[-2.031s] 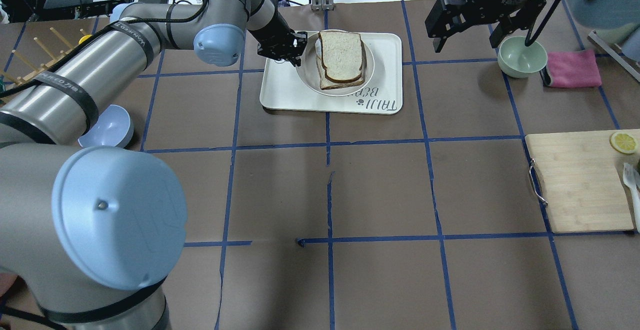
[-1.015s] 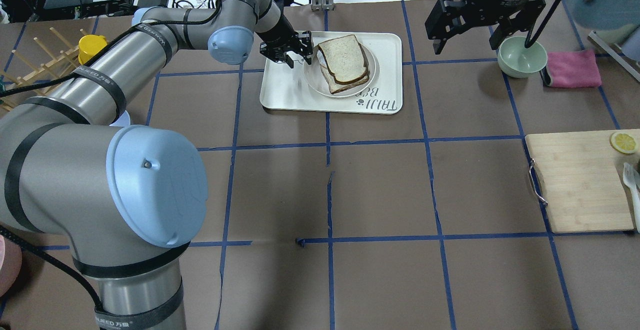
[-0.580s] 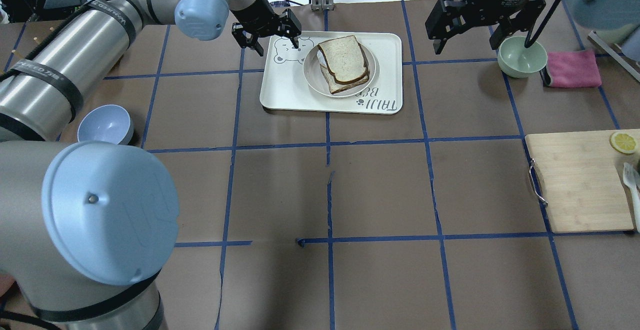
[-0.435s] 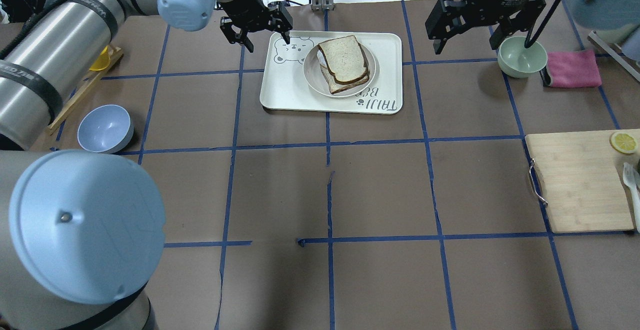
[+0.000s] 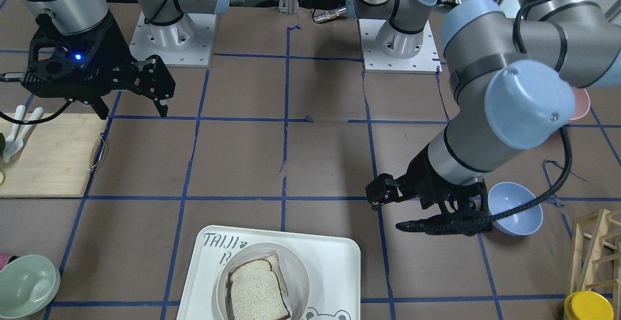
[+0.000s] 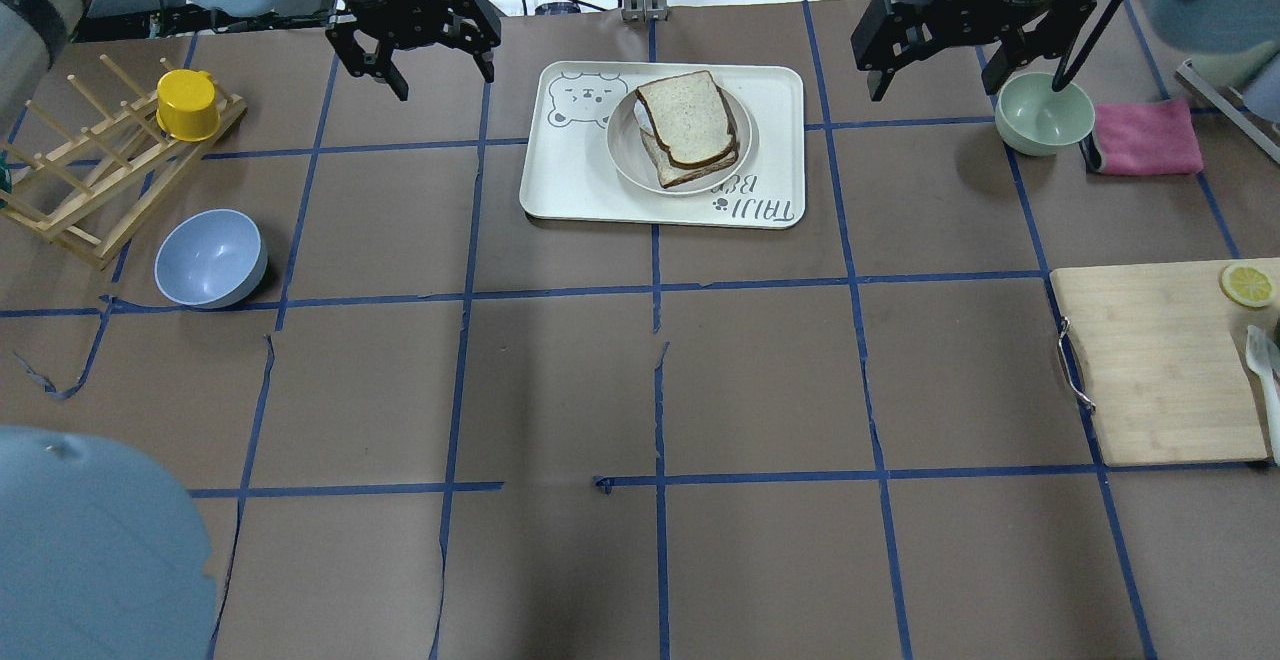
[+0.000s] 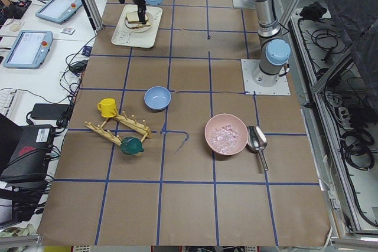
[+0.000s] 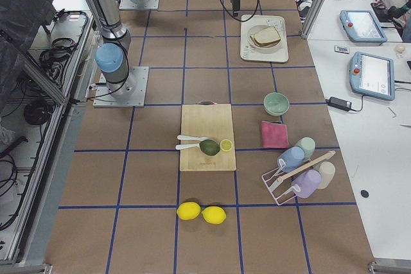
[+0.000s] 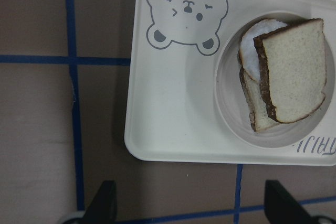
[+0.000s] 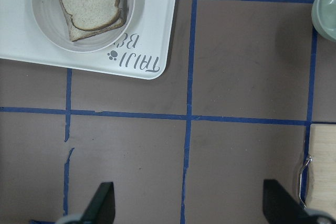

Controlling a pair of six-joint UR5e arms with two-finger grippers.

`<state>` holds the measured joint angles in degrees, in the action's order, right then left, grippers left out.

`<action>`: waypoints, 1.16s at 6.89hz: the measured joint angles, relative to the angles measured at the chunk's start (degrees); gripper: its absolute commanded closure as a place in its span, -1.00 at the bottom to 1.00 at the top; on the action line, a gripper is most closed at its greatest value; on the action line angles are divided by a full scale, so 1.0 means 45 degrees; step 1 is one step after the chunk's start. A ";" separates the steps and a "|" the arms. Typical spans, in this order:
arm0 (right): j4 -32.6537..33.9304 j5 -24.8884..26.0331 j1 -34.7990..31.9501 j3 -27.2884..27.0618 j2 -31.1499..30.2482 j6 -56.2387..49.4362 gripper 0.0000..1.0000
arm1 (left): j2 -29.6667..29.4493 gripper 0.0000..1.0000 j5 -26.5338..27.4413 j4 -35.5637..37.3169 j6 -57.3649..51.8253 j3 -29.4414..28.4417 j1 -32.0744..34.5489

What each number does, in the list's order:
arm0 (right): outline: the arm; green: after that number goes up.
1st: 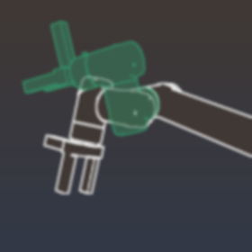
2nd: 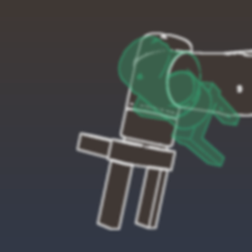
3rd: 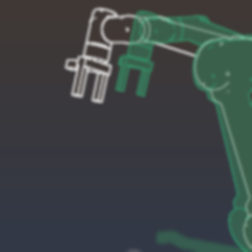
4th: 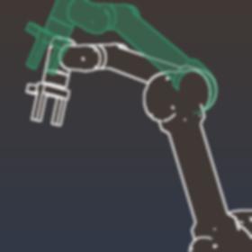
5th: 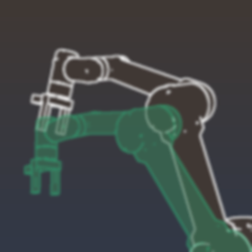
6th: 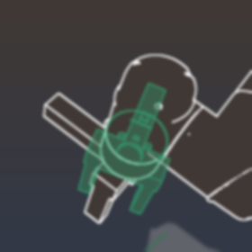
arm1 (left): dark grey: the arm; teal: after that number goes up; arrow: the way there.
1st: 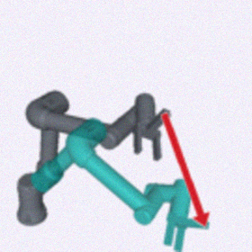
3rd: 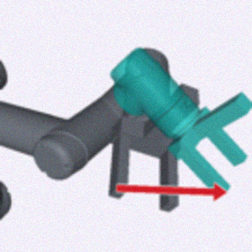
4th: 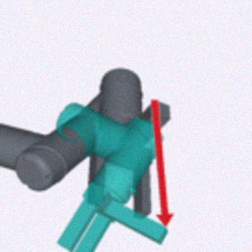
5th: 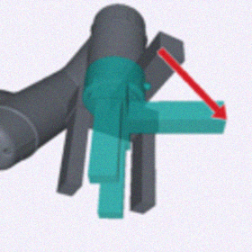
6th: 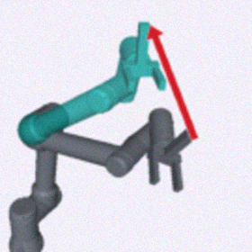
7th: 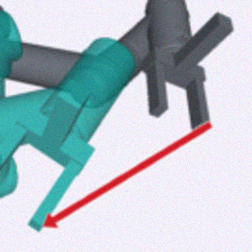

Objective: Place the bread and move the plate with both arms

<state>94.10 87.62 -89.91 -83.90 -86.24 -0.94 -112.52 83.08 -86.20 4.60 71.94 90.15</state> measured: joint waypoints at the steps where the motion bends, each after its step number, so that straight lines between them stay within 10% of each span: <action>1: -0.0004 -0.0018 -0.0017 0.0024 -0.0006 0.0404 -1.00 | 0.0915 -1.00 0.0199 -0.0193 -0.0308 0.0728 -0.0170; 8: 0.0013 -0.0033 -0.0078 0.0265 0.0032 0.0659 -1.00 | 0.5294 -1.00 0.1477 -0.0901 -0.1046 0.4406 -0.0507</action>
